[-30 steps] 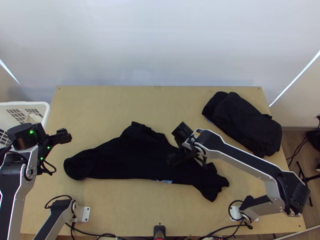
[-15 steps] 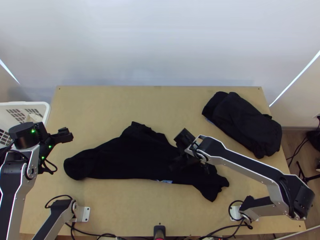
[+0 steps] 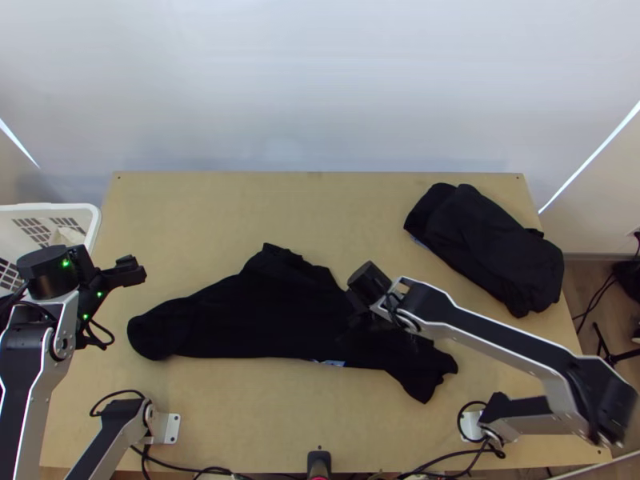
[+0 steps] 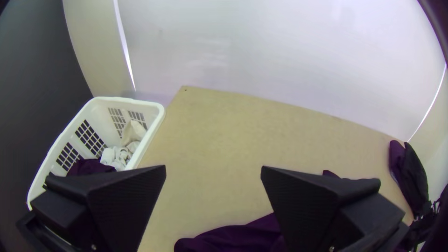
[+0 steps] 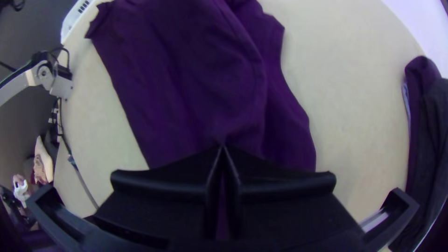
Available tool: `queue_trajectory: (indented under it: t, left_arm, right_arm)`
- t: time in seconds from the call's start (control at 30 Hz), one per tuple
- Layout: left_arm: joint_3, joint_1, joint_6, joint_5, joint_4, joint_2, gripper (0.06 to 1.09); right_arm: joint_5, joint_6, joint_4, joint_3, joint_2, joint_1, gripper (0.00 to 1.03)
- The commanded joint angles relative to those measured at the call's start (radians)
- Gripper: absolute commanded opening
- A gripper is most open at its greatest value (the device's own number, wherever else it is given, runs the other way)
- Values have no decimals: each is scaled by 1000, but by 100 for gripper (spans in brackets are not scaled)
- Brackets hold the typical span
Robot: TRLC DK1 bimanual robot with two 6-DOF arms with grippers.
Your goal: Fold the t-shirt
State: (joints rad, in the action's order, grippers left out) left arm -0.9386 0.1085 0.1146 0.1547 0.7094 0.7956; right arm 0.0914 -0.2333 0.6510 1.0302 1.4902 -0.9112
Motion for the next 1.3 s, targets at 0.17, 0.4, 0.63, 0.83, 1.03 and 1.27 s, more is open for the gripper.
queue_trajectory:
  t: [0.17,0.4,0.63,0.83,1.03,1.27]
  left_arm:
    - [14,-4,5,-1,-14,11,104]
    - [1,-4,2,0,-14,17,104]
    - [-5,10,-6,2,-5,13,104]
    - [-14,30,-21,2,2,7,104]
    - [-35,42,-23,2,10,10,104]
    - [-54,42,-23,2,16,19,104]
  right_arm:
    - [-7,124,-292,160,-87,-69,3]
    - [-9,200,-496,372,65,-98,3]
    - [-10,213,-599,565,189,-164,3]
    - [-15,210,-651,726,318,-180,3]
    - [-59,203,-689,900,507,-170,3]
    - [-131,201,-720,1170,771,-112,3]
